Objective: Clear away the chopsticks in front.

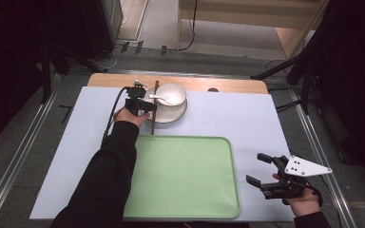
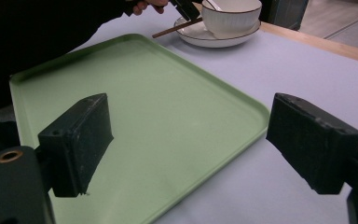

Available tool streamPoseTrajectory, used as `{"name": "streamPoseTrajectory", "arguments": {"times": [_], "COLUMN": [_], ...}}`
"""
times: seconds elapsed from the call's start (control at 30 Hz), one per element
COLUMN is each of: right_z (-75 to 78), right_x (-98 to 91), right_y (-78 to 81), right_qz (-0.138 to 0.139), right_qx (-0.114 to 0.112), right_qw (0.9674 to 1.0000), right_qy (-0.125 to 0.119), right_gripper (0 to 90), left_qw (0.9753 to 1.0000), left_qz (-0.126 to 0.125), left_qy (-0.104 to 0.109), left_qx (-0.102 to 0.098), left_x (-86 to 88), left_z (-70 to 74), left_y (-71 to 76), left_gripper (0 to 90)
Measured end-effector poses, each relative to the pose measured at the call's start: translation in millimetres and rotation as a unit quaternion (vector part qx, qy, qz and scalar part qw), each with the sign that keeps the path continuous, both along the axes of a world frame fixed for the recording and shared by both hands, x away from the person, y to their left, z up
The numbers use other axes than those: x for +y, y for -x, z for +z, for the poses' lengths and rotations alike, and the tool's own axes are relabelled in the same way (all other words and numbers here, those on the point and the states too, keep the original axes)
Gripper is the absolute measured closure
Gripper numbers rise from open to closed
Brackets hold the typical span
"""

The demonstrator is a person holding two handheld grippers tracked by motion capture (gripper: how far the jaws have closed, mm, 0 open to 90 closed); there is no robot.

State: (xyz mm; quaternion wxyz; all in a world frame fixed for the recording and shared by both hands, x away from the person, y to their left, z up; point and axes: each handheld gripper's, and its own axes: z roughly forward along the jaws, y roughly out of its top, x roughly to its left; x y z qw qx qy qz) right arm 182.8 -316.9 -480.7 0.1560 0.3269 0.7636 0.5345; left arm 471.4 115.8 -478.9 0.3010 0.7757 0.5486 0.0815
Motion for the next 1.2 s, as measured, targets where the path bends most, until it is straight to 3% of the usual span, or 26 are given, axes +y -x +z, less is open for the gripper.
{"name": "streamPoseTrajectory", "arguments": {"times": [0.43, 0.67, 0.83, 0.93, 1.2], "right_z": [-0.2, -0.7, -0.6, -0.8, -0.4], "right_x": [0.5, 0.3, 0.7, 0.8, 0.6], "right_y": [0.1, -0.1, 0.1, 0.0, 0.2], "right_qz": [0.002, 0.004, 0.006, 0.007, 0.006], "right_qx": [0.001, 0.002, 0.001, 0.002, 0.002], "right_qw": [1.0000, 1.0000, 1.0000, 1.0000, 1.0000], "right_qy": [0.000, 0.003, 0.004, 0.003, 0.000], "right_gripper": [14.7, 14.8, 14.8, 14.8, 14.7], "left_qw": [0.9999, 0.9988, 0.9960, 0.9947, 0.9935], "left_qz": [0.009, 0.035, 0.067, 0.073, 0.081], "left_qy": [-0.009, 0.027, 0.050, 0.062, 0.068], "left_qx": [0.004, 0.023, 0.030, 0.036, 0.042], "left_x": [0.8, -0.1, 0.2, 1.3, 5.1], "left_z": [-3.3, -14.2, -17.8, -18.1, -15.2], "left_y": [-0.9, -6.6, -7.8, -8.9, -9.5], "left_gripper": [64.9, 76.5, 81.3, 82.3, 85.2]}}
